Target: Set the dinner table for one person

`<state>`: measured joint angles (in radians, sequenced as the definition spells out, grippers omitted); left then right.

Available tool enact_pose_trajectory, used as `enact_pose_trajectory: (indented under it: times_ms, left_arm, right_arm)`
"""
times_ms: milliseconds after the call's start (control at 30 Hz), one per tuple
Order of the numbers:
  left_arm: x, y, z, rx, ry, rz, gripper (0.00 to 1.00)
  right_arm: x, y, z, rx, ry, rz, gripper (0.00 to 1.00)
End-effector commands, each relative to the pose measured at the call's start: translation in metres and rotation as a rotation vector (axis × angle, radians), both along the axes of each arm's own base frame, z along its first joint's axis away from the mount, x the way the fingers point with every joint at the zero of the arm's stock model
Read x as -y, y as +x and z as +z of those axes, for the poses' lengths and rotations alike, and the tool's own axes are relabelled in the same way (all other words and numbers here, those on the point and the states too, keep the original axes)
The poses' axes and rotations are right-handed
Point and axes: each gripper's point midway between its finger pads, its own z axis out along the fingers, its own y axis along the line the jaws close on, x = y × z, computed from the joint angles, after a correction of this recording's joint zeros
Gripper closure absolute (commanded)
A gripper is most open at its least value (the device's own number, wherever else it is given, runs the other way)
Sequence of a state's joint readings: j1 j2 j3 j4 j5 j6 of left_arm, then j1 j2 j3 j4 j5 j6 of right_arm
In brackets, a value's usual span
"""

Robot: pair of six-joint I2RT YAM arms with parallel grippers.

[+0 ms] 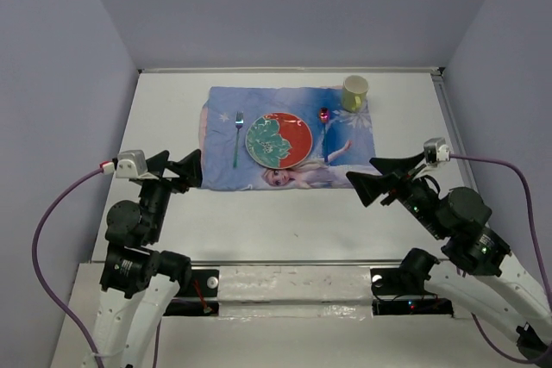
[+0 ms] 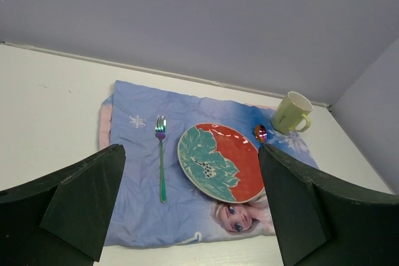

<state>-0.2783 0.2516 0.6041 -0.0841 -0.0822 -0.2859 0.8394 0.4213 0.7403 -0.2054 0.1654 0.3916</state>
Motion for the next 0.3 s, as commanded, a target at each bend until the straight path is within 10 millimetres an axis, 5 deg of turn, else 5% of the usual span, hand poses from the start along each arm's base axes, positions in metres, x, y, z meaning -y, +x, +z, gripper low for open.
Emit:
enact_pose_trajectory:
  times_ms: [0, 267]
  left_arm:
    - [0.002, 0.001, 0.011, 0.057, 0.014, -0.013, 0.01]
    - [0.003, 0.002, 0.013, 0.055, 0.012, -0.015, 0.01]
  right_arm:
    - [0.015, 0.001, -0.020, -0.019, -0.039, -0.062, 0.00]
    - [0.032, -0.007, 0.017, 0.060, -0.018, -0.087, 0.00]
